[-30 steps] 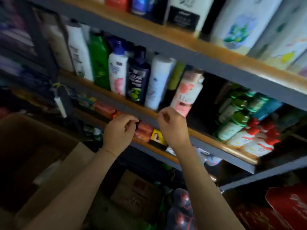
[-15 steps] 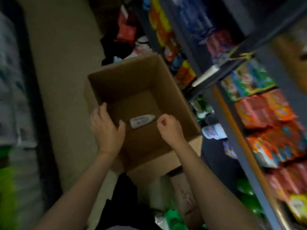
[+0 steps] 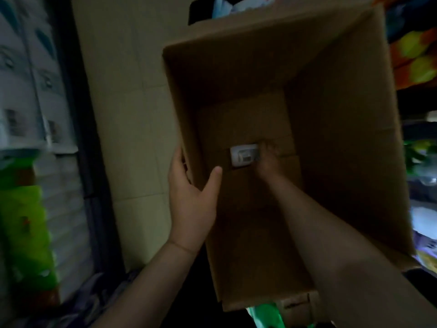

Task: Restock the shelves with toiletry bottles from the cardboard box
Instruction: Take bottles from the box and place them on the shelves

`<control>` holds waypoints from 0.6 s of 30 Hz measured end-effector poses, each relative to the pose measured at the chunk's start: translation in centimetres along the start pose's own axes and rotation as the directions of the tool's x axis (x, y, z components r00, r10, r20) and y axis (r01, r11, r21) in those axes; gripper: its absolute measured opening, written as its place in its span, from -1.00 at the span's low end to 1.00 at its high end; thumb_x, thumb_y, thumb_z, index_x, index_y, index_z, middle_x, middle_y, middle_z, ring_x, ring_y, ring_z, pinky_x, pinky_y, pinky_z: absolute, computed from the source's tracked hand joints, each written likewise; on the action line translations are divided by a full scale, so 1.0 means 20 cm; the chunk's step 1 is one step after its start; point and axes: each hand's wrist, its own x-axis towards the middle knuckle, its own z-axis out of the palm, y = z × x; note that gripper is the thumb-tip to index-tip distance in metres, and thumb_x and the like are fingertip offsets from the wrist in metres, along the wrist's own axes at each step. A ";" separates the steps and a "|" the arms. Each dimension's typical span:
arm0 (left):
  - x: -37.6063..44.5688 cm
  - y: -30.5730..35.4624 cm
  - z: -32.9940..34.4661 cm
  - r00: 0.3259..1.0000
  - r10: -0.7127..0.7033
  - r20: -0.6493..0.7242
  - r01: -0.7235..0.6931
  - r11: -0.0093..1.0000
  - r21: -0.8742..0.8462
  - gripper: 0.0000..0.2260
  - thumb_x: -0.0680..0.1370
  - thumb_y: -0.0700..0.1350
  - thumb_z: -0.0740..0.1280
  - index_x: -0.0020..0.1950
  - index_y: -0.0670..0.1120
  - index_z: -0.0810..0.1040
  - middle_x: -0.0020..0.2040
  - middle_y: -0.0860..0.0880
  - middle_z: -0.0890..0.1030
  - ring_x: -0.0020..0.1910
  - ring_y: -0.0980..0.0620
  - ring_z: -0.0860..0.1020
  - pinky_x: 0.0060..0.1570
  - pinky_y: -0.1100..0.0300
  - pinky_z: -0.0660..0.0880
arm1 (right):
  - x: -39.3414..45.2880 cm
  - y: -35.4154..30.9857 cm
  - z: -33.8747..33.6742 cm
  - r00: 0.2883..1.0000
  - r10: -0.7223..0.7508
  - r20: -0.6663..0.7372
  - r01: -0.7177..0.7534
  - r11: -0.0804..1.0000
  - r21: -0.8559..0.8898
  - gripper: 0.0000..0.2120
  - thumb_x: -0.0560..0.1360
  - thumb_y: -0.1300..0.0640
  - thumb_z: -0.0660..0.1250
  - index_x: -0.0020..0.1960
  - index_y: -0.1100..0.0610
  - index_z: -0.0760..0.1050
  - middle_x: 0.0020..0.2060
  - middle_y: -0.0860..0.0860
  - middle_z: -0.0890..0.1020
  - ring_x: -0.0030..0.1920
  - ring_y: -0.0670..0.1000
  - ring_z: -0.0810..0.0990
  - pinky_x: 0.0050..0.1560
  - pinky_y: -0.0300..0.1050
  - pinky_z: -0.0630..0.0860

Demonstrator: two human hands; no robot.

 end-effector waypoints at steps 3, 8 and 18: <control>0.00 -0.01 -0.01 1.000 0.017 0.010 -0.017 1.000 -0.003 -0.33 0.53 0.00 0.41 0.57 0.03 0.18 0.45 0.06 0.41 0.39 0.14 0.43 0.33 0.06 0.49 | 0.07 0.00 0.05 0.999 -0.041 0.001 0.041 0.987 -0.155 -0.53 0.56 0.24 0.21 0.46 0.13 0.29 0.42 0.19 0.34 0.43 0.20 0.29 0.37 0.10 0.27; 0.00 -0.02 -0.01 1.000 0.011 0.019 -0.011 1.000 -0.019 -0.34 0.54 0.03 0.41 0.57 0.05 0.18 0.44 0.05 0.42 0.39 0.12 0.44 0.31 0.07 0.51 | 0.16 -0.02 0.02 0.998 -0.068 0.013 0.069 0.937 -0.343 -0.52 0.51 0.24 0.27 0.42 0.10 0.35 0.38 0.21 0.31 0.42 0.21 0.22 0.38 0.11 0.18; 0.01 -0.06 -0.01 0.997 0.077 -0.020 -0.076 0.997 0.028 -0.33 0.51 0.06 0.40 0.56 0.07 0.18 0.45 0.04 0.39 0.40 0.05 0.42 0.32 -0.05 0.48 | 0.00 -0.06 0.05 0.927 0.023 0.375 -0.042 0.998 0.041 -0.45 0.54 -0.03 0.36 0.45 0.17 0.36 0.37 0.16 0.48 0.32 0.17 0.49 0.19 -0.07 0.43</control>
